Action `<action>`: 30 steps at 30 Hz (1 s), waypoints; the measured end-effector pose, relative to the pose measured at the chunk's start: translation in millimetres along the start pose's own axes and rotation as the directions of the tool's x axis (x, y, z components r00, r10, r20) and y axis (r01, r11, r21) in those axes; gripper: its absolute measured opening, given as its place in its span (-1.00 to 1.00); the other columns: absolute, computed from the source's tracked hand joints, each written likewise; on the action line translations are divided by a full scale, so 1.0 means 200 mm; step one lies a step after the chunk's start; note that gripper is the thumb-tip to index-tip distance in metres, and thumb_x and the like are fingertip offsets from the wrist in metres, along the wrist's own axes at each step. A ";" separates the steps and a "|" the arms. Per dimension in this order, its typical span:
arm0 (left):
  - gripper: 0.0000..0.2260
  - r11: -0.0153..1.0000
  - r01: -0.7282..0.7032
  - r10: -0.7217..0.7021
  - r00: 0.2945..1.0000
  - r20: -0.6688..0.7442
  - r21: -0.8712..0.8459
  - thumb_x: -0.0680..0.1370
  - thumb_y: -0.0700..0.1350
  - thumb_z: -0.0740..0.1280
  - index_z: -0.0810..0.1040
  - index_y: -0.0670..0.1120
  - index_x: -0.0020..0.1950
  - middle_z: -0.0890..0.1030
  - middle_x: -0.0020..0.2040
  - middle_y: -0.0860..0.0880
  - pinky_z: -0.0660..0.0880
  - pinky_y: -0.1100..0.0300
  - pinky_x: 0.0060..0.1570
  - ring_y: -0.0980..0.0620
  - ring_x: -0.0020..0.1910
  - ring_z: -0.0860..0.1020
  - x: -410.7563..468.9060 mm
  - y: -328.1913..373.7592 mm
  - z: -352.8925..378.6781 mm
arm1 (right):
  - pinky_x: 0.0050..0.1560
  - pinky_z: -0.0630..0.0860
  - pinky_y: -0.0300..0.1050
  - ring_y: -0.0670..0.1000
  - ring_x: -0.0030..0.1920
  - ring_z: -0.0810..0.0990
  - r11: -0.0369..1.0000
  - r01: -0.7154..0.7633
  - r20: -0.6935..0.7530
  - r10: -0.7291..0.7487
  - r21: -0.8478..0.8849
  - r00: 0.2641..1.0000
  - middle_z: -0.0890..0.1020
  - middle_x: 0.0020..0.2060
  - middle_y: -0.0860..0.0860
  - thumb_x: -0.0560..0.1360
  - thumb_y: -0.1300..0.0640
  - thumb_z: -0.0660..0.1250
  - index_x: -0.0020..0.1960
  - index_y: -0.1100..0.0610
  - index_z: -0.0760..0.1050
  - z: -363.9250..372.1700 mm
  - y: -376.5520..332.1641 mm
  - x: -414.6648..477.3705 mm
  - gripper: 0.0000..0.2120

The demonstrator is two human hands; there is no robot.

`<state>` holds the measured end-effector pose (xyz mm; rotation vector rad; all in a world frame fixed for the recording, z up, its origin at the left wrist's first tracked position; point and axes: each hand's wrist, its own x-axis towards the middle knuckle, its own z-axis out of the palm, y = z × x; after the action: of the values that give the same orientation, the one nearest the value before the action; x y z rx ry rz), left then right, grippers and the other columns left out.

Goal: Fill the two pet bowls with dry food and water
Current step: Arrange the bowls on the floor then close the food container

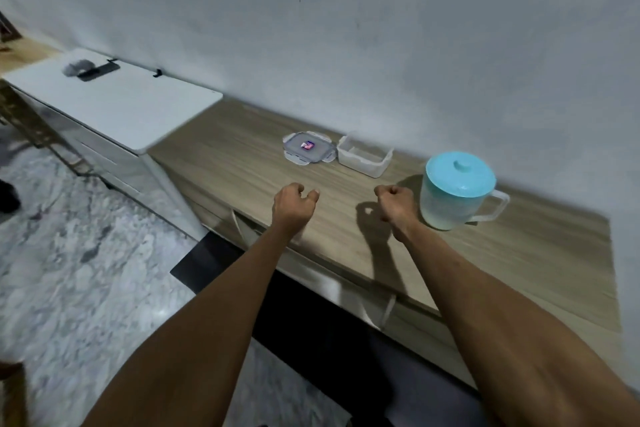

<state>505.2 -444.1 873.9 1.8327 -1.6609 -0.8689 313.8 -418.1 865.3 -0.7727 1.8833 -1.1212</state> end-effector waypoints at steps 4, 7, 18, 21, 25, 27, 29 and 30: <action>-0.58 0.999 -0.034 0.033 0.998 0.047 0.018 0.56 0.03 0.35 0.56 -0.30 0.22 0.60 0.19 -0.29 0.43 0.00 0.25 -0.25 0.26 0.51 0.30 -0.04 -0.03 | 0.15 0.59 0.20 0.16 -0.05 0.62 1.000 -0.013 -0.116 0.012 -0.012 0.993 0.64 -0.14 0.08 0.53 0.12 0.30 -0.08 0.10 0.65 0.09 -0.05 0.19 -0.84; -0.61 0.997 -0.073 0.069 0.993 0.099 0.035 0.54 0.05 0.34 0.58 -0.31 0.03 0.63 0.05 -0.32 0.45 -0.03 0.11 -0.29 0.14 0.55 0.57 -0.06 -0.05 | 0.12 0.59 0.25 0.14 -0.10 0.58 0.999 -0.032 -0.209 0.035 0.018 0.977 0.62 -0.19 0.09 0.53 0.17 0.27 -0.07 0.16 0.67 0.16 -0.09 0.36 -0.81; -0.45 0.950 -0.254 0.176 0.917 0.359 0.182 0.41 0.21 0.35 0.57 -0.14 0.23 0.63 0.19 -0.18 0.53 -0.02 0.15 -0.19 0.16 0.59 1.48 -0.28 -0.09 | 0.04 0.61 0.14 0.23 0.00 0.64 0.981 -0.192 -0.522 0.153 -0.021 0.839 0.67 -0.01 0.25 0.61 0.08 0.23 0.07 0.30 0.62 0.39 -0.16 0.70 -0.70; -0.37 0.914 -0.350 0.244 0.878 0.411 0.204 0.27 0.23 0.33 0.57 -0.15 0.19 0.63 0.15 -0.18 0.55 -0.05 0.08 -0.21 0.10 0.61 1.64 -0.29 -0.04 | -0.04 0.50 0.00 0.22 0.03 0.62 0.971 -0.235 -0.562 0.171 -0.042 0.809 0.66 0.03 0.27 0.63 0.07 0.21 0.11 0.33 0.61 0.43 -0.14 0.75 -0.65; -0.34 0.848 -0.480 0.334 0.813 0.477 0.226 0.19 0.22 0.42 0.55 -0.13 0.17 0.62 0.12 -0.15 0.55 -0.05 0.06 -0.17 0.09 0.59 1.81 -0.25 0.01 | 0.11 0.52 0.06 0.26 0.13 0.60 0.969 -0.233 -0.576 0.147 -0.078 0.804 0.65 0.11 0.26 0.65 0.04 0.20 0.22 0.30 0.58 0.48 -0.13 0.80 -0.63; -0.34 0.837 -0.491 0.318 0.795 0.517 0.240 0.16 0.19 0.49 0.51 -0.15 0.13 0.60 0.11 -0.15 0.54 -0.05 0.05 -0.18 0.08 0.57 1.89 -0.23 0.03 | 0.22 0.53 0.12 0.29 0.17 0.59 0.967 -0.235 -0.600 0.129 -0.102 0.789 0.65 0.14 0.26 0.65 0.05 0.20 0.23 0.28 0.59 0.49 -0.12 0.82 -0.64; -0.21 0.849 -0.474 0.286 0.783 0.553 0.232 0.04 0.25 0.50 0.47 -0.16 0.12 0.60 0.11 -0.16 0.54 -0.06 0.06 -0.18 0.08 0.57 1.96 -0.23 0.06 | 0.25 0.53 0.12 0.29 0.17 0.60 0.967 -0.240 -0.627 0.133 -0.088 0.767 0.66 0.13 0.27 0.64 0.07 0.20 0.20 0.27 0.61 0.50 -0.11 0.84 -0.66; -0.13 0.853 -0.470 0.277 0.775 0.568 0.225 -0.02 0.29 0.49 0.45 -0.17 0.14 0.60 0.13 -0.16 0.54 -0.07 0.07 -0.18 0.10 0.57 1.99 -0.24 0.07 | 0.23 0.52 0.08 0.28 0.15 0.60 0.966 -0.245 -0.640 0.142 -0.076 0.755 0.66 0.11 0.27 0.65 0.08 0.19 0.20 0.27 0.62 0.51 -0.10 0.85 -0.66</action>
<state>543.5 -832.3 782.5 1.4344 -2.5778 -0.9794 319.5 -606.4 799.3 -0.2610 2.5735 -1.1996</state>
